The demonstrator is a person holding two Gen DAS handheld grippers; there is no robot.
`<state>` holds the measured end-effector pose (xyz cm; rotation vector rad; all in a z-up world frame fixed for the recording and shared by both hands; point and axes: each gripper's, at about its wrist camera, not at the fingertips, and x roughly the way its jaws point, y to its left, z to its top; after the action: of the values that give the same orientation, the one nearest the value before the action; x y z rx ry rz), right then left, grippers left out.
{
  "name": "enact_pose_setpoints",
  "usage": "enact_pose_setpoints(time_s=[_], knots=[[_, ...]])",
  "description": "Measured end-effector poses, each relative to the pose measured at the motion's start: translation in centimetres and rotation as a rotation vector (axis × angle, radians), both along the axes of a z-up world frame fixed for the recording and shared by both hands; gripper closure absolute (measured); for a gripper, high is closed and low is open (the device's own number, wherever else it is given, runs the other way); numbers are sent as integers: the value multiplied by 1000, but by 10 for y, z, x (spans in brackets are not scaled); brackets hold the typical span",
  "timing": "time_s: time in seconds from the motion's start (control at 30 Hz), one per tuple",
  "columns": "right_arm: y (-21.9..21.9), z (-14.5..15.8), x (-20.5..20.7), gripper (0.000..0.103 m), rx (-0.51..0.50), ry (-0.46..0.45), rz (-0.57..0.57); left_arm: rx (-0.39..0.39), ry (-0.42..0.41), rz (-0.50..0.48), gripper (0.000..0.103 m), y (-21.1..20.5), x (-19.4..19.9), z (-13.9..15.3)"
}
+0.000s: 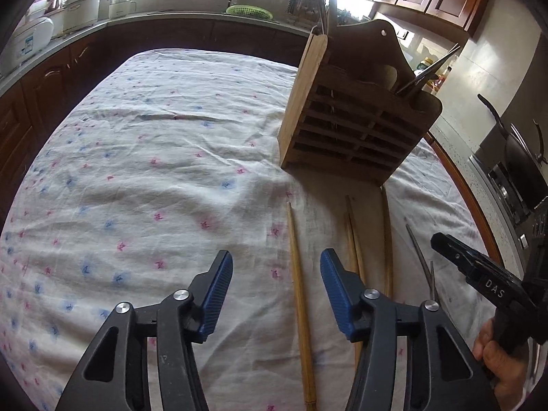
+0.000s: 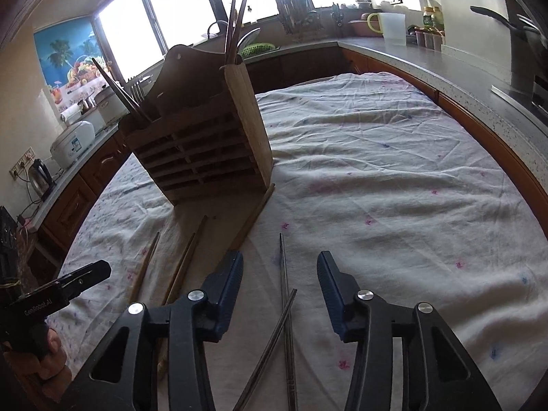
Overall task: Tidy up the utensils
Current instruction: 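Close the left tool on a wooden chopstick while the right tool grasps a steel chopstick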
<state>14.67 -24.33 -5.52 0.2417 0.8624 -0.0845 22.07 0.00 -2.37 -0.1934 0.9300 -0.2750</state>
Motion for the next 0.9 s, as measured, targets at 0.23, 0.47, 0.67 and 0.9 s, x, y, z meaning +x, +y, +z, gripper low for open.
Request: enact_pose_setpoints(time_s=[0.23,0.47,0.67,0.9], knots=[[6,-18,31,77,-59,98,63,56,51,-60,69,-21,33,-10],[10,-29,41,98,-127,135,93,154,42,-103,90,-42,45,-24],[9,-28,40,99,-116,129,92,152,39,-112,98,-45,47,-26],[-3,-6,29,99,-58,47,41,63,-2,-96,99,-25,31,-3]])
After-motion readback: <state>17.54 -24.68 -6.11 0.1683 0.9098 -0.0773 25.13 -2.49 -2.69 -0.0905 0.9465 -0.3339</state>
